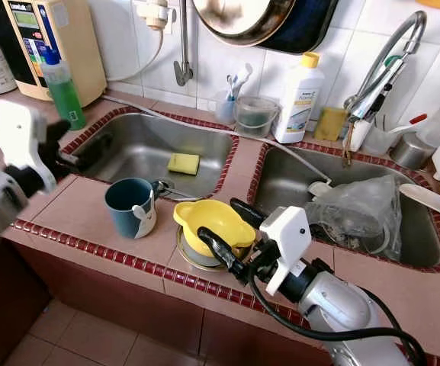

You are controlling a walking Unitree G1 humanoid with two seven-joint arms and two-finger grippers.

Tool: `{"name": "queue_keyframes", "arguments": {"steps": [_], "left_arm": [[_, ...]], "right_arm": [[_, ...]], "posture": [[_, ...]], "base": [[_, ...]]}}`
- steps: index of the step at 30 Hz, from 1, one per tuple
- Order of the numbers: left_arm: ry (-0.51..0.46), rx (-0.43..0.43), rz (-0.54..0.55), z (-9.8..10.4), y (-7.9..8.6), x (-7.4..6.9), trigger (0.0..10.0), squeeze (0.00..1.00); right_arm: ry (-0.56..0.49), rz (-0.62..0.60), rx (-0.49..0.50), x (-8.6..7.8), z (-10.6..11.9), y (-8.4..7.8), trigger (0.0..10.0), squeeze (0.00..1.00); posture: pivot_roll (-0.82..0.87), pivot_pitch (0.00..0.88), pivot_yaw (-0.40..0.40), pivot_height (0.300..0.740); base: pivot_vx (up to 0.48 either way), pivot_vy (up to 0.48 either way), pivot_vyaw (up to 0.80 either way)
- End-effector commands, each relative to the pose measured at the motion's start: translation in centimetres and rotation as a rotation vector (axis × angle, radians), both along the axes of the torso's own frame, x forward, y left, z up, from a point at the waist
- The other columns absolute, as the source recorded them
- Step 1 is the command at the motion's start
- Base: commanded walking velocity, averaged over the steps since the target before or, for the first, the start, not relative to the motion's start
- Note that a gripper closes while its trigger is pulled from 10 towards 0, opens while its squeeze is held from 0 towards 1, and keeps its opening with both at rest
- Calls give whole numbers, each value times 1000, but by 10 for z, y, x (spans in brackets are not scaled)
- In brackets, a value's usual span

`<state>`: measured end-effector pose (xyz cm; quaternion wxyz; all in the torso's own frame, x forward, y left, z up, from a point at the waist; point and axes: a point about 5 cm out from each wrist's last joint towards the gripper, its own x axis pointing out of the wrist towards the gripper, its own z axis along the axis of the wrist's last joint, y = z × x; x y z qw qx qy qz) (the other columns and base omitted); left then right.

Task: Kitchen organization

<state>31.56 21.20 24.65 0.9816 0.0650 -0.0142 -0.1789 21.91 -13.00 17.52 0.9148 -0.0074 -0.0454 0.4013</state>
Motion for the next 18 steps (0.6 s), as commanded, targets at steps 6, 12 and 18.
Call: {"name": "queue_keyframes", "arguments": {"steps": [6, 12, 18], "left_arm": [[121, 104, -48, -10, 3, 4, 10000, 0], [178, 129, -56, -14, 4, 6, 10000, 0], [217, 146, -107, -19, -9, 14, 10000, 0]], "right_arm": [[6, -8, 13, -6, 7, -3, 10000, 0], [17, -6, 19, -9, 6, -1, 10000, 0], [8, -18, 21, -6, 10, -1, 10000, 0]], "posture": [[-19, 9, -25, 740], [-27, 22, -19, 740], [-39, 33, -14, 740]], "base": [[0, 0, 0], [0, 0, 0], [0, 0, 0]]}}
